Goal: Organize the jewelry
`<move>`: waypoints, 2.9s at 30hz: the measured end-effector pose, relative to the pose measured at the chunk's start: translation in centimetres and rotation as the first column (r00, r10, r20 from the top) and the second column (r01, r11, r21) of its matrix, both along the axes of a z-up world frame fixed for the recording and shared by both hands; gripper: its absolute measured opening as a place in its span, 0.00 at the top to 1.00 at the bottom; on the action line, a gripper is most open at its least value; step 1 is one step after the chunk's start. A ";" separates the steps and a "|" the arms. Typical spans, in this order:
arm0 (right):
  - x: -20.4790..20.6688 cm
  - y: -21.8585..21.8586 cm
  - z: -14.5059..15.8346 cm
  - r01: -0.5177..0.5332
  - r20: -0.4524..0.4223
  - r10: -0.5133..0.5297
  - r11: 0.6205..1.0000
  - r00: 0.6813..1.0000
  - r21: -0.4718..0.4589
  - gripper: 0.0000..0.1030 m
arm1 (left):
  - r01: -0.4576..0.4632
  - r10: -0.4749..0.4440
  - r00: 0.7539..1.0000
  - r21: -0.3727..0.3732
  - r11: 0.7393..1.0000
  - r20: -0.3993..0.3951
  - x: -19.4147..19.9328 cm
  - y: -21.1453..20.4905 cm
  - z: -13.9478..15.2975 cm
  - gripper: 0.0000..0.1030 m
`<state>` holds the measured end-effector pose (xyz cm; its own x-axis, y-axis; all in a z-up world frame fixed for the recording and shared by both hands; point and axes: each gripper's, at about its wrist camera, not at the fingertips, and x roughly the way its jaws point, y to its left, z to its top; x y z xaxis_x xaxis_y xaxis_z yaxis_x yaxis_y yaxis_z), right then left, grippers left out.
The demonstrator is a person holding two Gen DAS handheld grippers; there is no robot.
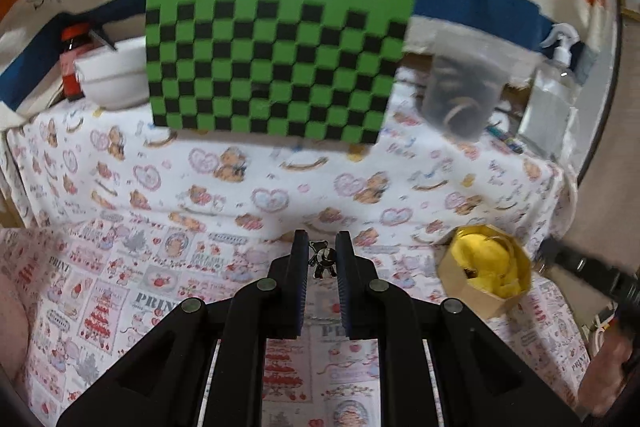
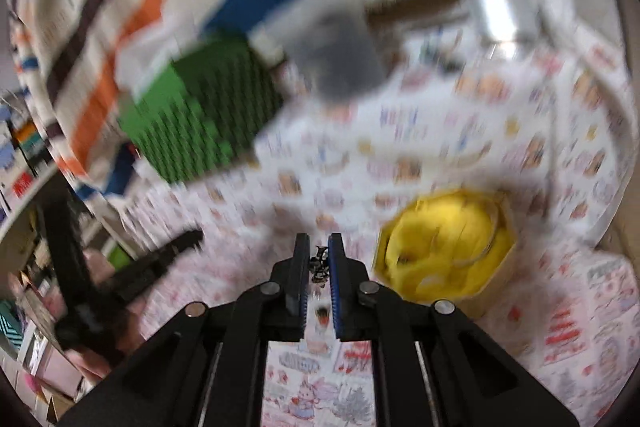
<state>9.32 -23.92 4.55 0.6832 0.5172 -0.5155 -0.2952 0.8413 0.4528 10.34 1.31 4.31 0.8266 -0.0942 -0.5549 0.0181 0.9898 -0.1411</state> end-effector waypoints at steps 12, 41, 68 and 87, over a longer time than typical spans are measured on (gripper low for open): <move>0.1 -4.2 1.7 0.137 0.079 -0.136 0.990 0.988 -0.012 0.92 | 0.051 -0.052 0.999 0.027 0.998 0.017 -0.9 -2.1 0.7 0.88; 5.9 -8.5 -5.6 0.158 -0.102 -0.145 0.979 0.984 0.128 0.92 | 0.294 -0.308 0.941 -0.108 0.950 -0.140 6.3 -15.2 -2.7 0.88; 4.9 -8.2 -3.8 0.181 -0.040 -0.178 0.979 0.983 0.097 0.74 | 0.156 -0.156 0.987 0.009 0.988 0.046 2.7 -10.7 2.3 0.25; 0.0 -1.1 -0.6 0.058 0.069 -0.057 0.998 0.996 -0.006 0.60 | -0.058 0.046 0.992 0.094 0.994 0.119 -2.9 -0.9 1.2 0.05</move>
